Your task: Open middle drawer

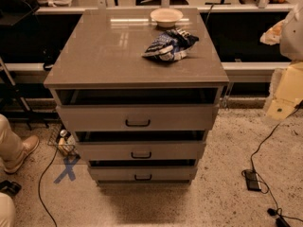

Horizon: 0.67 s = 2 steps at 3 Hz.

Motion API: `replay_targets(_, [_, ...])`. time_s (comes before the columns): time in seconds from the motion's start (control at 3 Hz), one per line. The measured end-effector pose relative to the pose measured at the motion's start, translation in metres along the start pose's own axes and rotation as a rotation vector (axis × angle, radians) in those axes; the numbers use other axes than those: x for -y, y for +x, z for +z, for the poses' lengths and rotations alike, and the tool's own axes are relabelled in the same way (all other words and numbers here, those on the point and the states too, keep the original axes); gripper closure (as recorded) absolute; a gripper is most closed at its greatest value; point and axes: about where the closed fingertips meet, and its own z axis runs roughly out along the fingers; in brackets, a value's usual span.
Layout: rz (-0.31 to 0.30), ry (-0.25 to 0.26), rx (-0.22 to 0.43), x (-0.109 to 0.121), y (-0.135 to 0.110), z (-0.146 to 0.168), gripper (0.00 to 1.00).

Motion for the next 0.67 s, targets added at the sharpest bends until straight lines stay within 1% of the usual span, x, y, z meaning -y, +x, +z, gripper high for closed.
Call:
replay_targets(0.33, [0.000, 0.000, 0.000, 0.000, 0.000, 0.000, 0.00])
replay_targets(0.67, [0.013, -0.029, 0.041, -0.012, 0.007, 0.023, 0.00])
